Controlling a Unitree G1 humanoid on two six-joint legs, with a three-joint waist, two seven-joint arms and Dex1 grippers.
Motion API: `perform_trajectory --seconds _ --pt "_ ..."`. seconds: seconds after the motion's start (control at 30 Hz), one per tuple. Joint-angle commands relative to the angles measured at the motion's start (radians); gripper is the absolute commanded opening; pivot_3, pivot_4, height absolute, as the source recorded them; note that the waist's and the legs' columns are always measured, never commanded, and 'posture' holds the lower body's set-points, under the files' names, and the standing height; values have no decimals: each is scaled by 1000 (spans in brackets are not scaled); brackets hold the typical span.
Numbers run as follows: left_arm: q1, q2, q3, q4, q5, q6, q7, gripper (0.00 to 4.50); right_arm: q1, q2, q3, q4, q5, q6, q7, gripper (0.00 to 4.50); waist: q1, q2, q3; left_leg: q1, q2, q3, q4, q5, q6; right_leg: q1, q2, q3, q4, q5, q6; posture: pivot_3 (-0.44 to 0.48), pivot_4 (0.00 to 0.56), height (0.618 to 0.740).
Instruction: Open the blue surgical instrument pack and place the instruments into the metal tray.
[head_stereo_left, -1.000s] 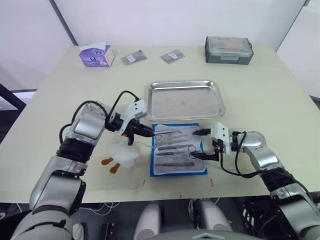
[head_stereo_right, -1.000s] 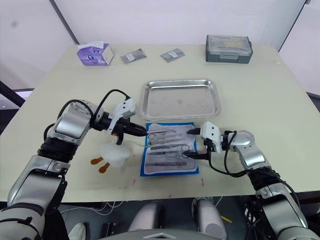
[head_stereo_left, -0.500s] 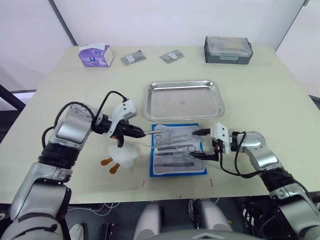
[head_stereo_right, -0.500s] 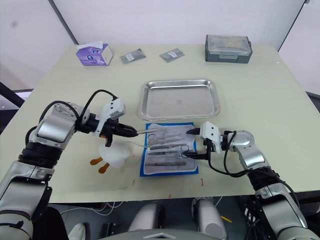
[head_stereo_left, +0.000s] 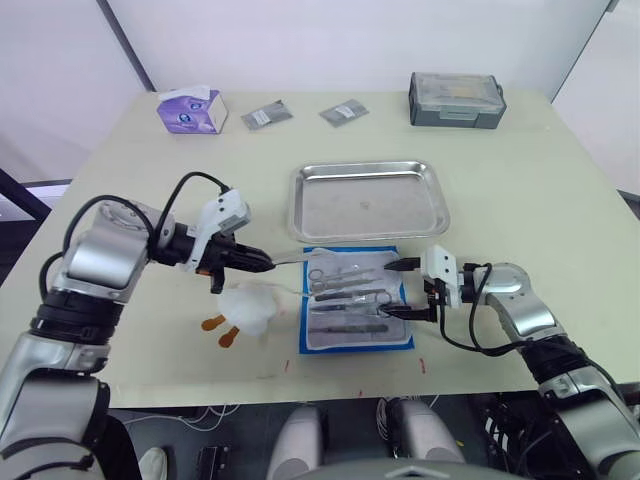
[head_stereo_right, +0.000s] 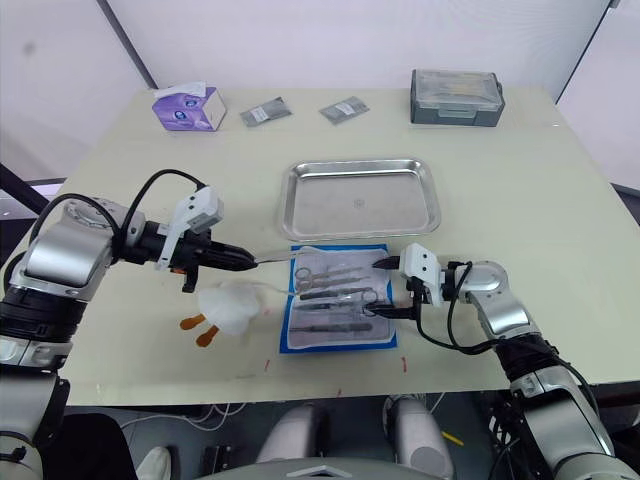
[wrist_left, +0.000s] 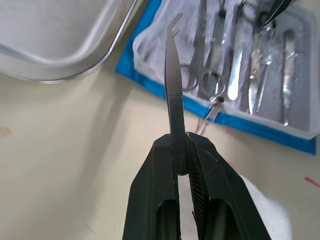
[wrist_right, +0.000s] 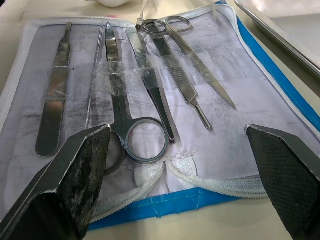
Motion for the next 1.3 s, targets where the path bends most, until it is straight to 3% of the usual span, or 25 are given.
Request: perform_trajectory --seconds 0.03,0.5,0.7,0.8,1.03,1.3 --pt "-23 -12 79 -38 -76 33 11 76 39 1 71 76 -95 19 -15 4500 0 0 0 0 0 0 0 0 0 0 0 0 0 0 0 0 150 734" --pt "-140 -331 235 -54 -169 163 467 76 49 2 65 68 -89 17 -14 4500 1 -1 0 0 0 -1 0 0 0 0 -1 0 0 0 0 0 150 734" --pt "-197 -447 240 1 -111 150 707 76 48 9 64 70 -89 18 -21 4500 1 -1 0 0 0 -1 0 0 0 0 -1 0 0 0 0 0 150 734" --pt "-211 -568 241 19 -48 142 915 76 48 13 65 70 -89 18 -23 4500 4 -1 0 0 0 -1 0 0 0 0 -1 0 0 0 0 0 150 734" --pt "-179 -739 263 4 17 206 1192 76 53 17 65 68 -90 18 -24 4500 2 -1 0 0 -1 -1 0 0 -1 1 -2 0 0 0 0 0 150 734" --pt "-135 -822 269 10 65 171 1336 76 56 16 64 63 -92 15 -27 4500 4 -1 0 0 -1 -1 0 0 -1 1 -3 0 0 0 0 0 150 734"
